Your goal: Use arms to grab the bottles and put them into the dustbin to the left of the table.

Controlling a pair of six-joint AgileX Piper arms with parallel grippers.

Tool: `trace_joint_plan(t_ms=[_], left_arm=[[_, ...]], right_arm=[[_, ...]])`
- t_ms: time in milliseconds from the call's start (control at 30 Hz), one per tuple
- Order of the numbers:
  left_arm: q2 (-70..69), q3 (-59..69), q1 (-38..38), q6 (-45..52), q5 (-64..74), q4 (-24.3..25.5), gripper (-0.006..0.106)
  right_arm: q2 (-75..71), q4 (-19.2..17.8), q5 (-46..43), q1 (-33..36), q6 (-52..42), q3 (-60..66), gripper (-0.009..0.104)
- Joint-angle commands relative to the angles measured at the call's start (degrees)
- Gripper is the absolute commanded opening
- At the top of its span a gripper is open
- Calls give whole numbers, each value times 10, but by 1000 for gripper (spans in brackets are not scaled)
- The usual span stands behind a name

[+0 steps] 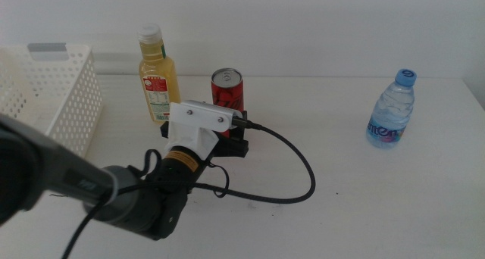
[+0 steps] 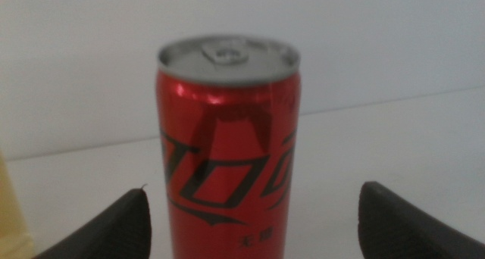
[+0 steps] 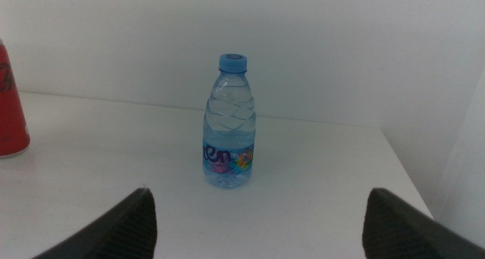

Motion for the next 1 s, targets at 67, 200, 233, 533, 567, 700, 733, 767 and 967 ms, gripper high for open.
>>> trace_joint_plan(t_ms=[67,200,233,533,567,700,733,767,967], left_arm=[[38,-43,1,-10,1,-5,93],[72,-82,1,-7,2,-27,93],[78,-89,1,-7,2,-30,93],[118,-144,11,-4,14,-36,93],[121,-149,13,-4,14,-34,93],[128,-158,17,-4,19,-26,93],[128,-158,17,-2,19,-23,93],[128,-159,18,9,19,-20,92],[128,-159,18,69,24,10,63]], right_arm=[[-3,-5,-5,-2,-2,2,82],[-3,-5,-5,-2,-2,2,82],[-3,-5,-5,-2,-2,2,82],[-3,-5,-5,-2,-2,2,82],[-3,-5,-5,-2,-2,2,82],[-3,-5,-5,-2,-2,2,82],[-3,-5,-5,-2,-2,2,82],[-3,-5,-5,-2,-2,2,82],[-3,-5,-5,-2,-2,2,82]])
